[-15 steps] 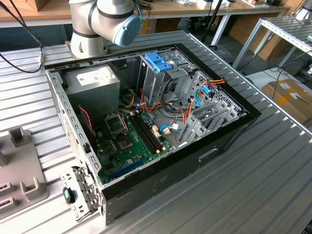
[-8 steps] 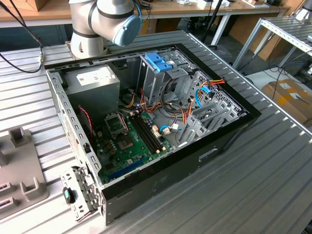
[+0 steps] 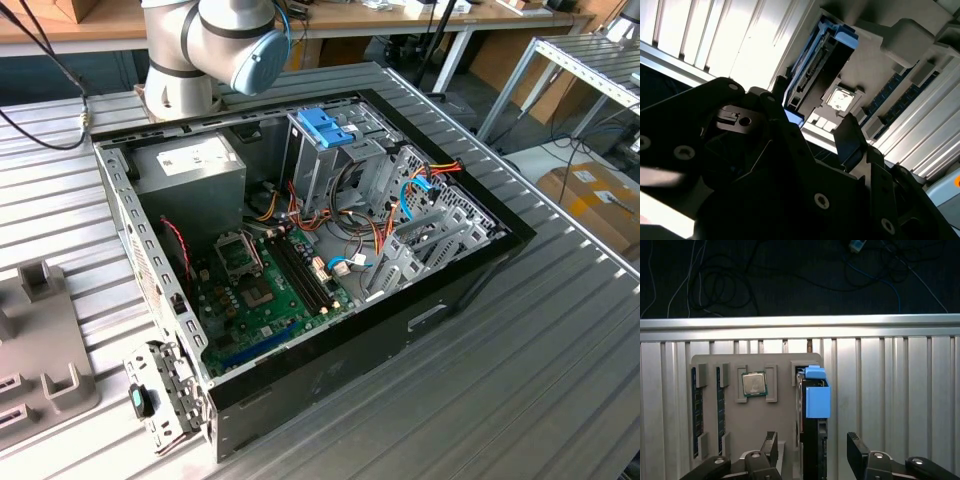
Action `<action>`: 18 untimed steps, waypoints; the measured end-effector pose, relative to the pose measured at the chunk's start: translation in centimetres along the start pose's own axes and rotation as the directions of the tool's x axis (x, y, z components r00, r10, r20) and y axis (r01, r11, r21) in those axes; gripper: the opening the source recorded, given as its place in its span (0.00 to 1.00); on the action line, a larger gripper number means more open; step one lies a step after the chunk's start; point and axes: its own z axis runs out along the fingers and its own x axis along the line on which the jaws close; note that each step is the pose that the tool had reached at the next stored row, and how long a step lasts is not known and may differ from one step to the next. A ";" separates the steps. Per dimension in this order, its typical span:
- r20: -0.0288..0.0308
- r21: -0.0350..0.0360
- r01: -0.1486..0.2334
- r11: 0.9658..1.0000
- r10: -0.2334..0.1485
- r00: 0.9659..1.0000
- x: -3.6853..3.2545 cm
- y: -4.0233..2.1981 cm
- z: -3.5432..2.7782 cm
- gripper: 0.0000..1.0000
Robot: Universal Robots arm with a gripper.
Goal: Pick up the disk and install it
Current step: 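Pick up the disk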
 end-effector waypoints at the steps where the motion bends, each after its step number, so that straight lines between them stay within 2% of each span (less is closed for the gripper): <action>1: 0.000 0.000 0.000 1.000 0.000 1.000 0.00 0.00 0.08 0.66; 4: 0.000 0.000 0.000 1.000 0.000 1.000 0.00 0.01 0.36 0.66; 12: 0.000 0.000 0.000 1.000 0.000 1.000 -0.01 0.03 1.76 0.66; 18: 0.000 0.000 0.000 1.000 0.000 1.000 -0.02 0.04 2.51 0.66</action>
